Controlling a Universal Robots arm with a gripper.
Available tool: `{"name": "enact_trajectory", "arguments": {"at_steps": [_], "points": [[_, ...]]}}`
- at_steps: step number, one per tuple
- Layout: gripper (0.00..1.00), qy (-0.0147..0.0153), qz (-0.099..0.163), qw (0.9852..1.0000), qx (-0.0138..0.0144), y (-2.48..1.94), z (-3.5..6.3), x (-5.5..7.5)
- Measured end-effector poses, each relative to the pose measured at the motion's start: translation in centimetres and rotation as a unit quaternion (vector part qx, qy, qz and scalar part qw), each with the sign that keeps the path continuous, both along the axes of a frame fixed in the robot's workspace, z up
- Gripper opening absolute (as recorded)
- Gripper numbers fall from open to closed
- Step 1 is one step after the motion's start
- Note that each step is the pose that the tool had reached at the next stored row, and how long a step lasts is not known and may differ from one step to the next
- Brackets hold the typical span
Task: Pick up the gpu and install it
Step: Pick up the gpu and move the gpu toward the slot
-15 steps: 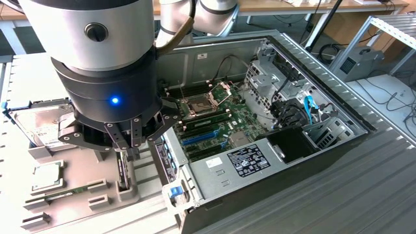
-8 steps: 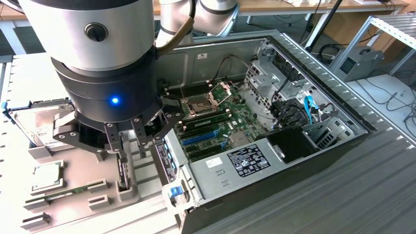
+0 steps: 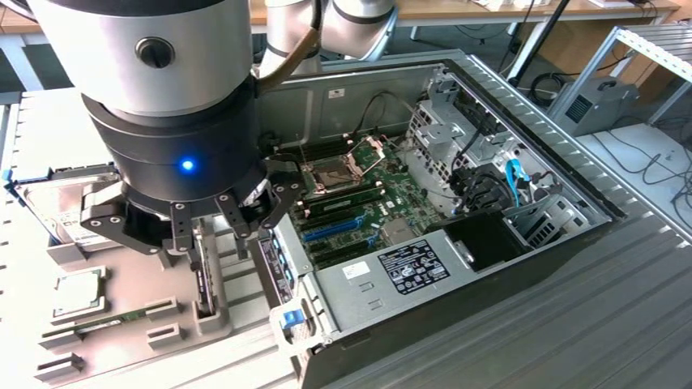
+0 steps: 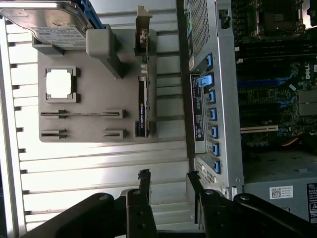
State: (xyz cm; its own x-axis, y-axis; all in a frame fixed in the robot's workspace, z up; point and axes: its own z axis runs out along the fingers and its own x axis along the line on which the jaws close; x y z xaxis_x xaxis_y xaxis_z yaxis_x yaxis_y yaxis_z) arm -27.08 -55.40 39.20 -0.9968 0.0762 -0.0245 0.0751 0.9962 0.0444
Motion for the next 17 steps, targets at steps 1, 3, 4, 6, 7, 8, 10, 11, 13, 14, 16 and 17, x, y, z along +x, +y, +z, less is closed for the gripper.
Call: {"name": "enact_trajectory", "arguments": {"at_steps": [1,3,4,6,7,8,10,11,13,14,16,17], "points": [[0.42,0.0000,0.000,1.0000,0.0000,0.16,-0.03,-0.1],[0.42,0.0000,0.000,1.0000,0.0000,0.38,-0.09,-0.1],[0.42,0.0001,0.000,1.0000,-0.0001,0.50,-0.11,-0.1],[0.42,0.0001,0.000,1.0000,0.0000,0.67,-0.18,-0.2],[0.42,0.0001,0.000,1.0000,0.0000,0.77,-0.22,-0.2],[0.42,0.0001,0.000,1.0000,0.0000,0.85,-0.26,-0.2],[0.42,0.0000,0.000,1.0000,0.0000,1.00,-0.35,-0.2],[0.42,0.0000,0.000,1.0000,0.0000,1.09,-0.40,-0.2],[0.42,0.0000,0.000,1.0000,0.0000,1.23,-0.51,-0.2],[0.42,0.0000,0.000,1.0000,0.0000,1.30,-0.55,-0.2],[0.42,0.0001,0.000,1.0000,0.0000,1.45,-0.63,-0.2],[0.42,0.0000,0.000,1.0000,0.0000,1.51,-0.68,-0.2]]}}
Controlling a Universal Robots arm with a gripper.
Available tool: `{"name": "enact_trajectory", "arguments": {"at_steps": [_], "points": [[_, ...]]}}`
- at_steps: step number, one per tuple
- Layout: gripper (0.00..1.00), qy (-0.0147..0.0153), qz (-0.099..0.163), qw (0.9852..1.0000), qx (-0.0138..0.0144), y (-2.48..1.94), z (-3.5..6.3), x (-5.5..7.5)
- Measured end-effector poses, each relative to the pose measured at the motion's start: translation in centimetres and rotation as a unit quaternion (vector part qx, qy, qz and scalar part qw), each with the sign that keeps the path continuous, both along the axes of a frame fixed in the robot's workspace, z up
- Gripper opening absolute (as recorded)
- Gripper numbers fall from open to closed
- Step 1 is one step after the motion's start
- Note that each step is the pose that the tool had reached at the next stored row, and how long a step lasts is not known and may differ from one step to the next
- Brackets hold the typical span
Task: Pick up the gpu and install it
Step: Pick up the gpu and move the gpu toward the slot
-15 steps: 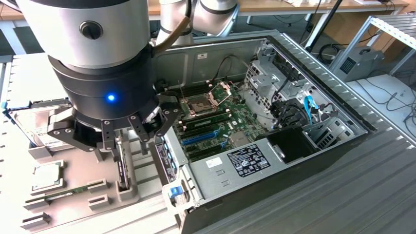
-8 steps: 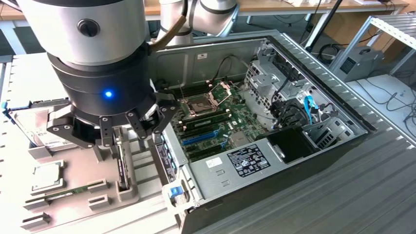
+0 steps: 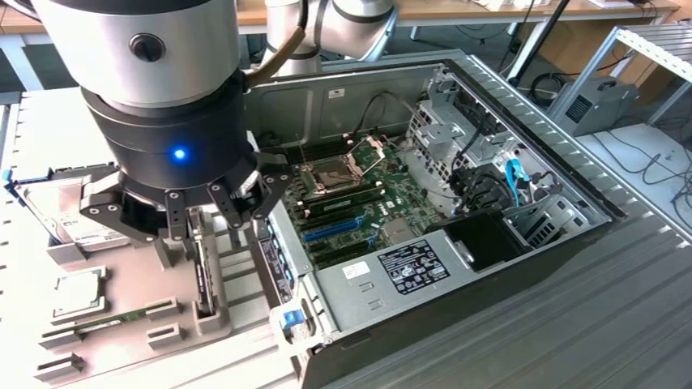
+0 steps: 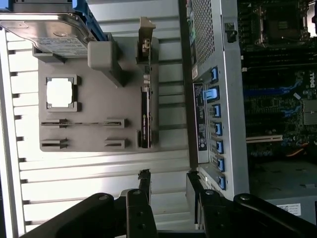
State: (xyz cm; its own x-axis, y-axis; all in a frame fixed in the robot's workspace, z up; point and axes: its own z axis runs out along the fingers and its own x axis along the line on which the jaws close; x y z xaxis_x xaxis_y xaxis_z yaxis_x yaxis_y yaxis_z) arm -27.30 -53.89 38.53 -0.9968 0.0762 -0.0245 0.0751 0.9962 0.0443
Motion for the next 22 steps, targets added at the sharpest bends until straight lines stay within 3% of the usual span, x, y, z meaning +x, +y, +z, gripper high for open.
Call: {"name": "enact_trajectory", "arguments": {"at_steps": [10,22], "points": [[0.42,0.0000,0.000,1.0000,0.0000,0.62,-0.63,-0.11],[0.42,0.0000,0.000,1.0000,0.0000,0.90,-1.01,-0.52]]}}
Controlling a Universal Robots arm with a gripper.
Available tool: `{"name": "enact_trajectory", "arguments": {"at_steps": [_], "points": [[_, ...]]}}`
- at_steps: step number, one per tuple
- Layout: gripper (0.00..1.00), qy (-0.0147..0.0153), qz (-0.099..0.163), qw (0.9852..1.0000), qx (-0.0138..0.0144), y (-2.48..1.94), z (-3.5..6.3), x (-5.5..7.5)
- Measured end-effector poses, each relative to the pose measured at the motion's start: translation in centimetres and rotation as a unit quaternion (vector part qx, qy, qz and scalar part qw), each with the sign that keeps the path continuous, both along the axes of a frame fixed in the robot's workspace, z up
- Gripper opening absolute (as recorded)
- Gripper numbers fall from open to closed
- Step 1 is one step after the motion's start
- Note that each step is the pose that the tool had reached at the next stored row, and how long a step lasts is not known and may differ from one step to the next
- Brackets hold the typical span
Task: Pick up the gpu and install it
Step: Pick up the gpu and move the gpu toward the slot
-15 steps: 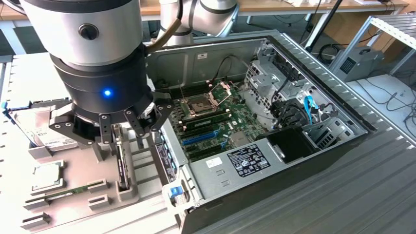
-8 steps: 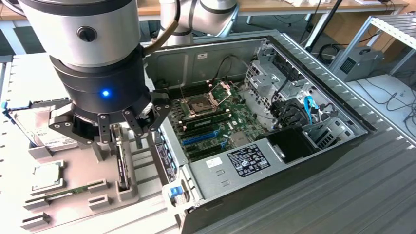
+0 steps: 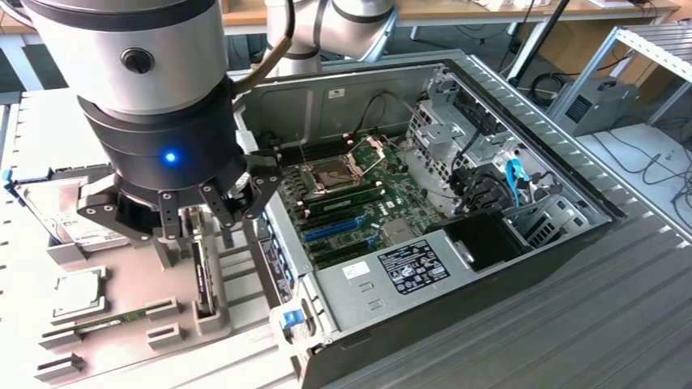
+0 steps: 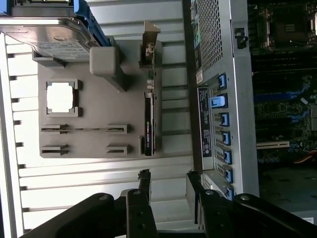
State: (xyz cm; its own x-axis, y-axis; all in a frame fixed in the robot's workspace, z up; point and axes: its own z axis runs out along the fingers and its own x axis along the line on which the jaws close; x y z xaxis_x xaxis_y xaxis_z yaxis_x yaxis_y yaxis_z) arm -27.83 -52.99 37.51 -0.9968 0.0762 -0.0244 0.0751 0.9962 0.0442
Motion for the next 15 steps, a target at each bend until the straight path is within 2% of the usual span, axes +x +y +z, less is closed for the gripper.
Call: {"name": "enact_trajectory", "arguments": {"at_steps": [8,15], "points": [[0.42,-0.0001,0.000,1.0000,0.0001,0.12,-0.22,-0.21],[0.42,0.0000,0.000,1.0000,0.0000,0.58,-0.46,-0.37]]}}
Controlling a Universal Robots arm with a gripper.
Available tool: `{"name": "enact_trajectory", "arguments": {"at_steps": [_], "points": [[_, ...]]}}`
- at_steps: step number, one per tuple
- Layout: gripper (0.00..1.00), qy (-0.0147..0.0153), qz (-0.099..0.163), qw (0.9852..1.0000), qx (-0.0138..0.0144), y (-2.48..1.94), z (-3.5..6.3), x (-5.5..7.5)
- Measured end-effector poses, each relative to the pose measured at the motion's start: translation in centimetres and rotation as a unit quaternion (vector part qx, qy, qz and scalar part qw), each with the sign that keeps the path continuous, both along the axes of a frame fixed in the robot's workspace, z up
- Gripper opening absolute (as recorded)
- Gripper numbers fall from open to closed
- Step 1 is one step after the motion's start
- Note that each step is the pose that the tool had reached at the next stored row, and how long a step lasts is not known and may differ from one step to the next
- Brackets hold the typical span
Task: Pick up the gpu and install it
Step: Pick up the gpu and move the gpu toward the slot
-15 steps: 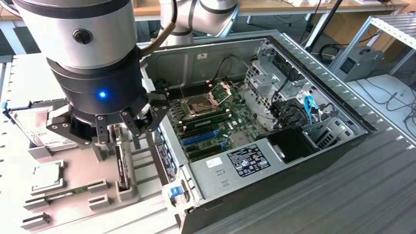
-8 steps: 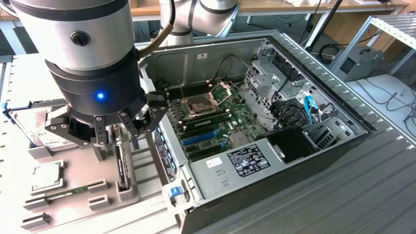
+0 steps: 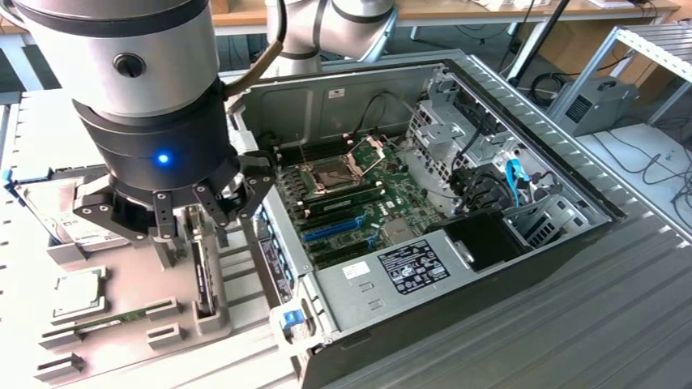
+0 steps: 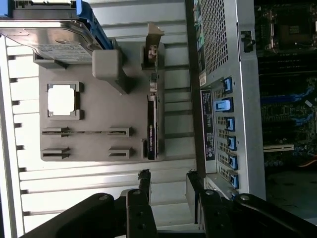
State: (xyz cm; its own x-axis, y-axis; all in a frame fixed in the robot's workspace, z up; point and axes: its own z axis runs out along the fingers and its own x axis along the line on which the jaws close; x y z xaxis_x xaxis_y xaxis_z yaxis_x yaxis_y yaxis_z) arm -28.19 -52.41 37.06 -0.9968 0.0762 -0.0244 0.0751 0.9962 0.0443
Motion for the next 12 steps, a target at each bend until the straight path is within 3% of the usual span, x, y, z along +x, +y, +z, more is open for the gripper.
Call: {"name": "enact_trajectory", "arguments": {"at_steps": [12], "points": [[0.42,0.0000,0.000,1.0000,0.0000,1.57,-0.28,-0.1]]}}
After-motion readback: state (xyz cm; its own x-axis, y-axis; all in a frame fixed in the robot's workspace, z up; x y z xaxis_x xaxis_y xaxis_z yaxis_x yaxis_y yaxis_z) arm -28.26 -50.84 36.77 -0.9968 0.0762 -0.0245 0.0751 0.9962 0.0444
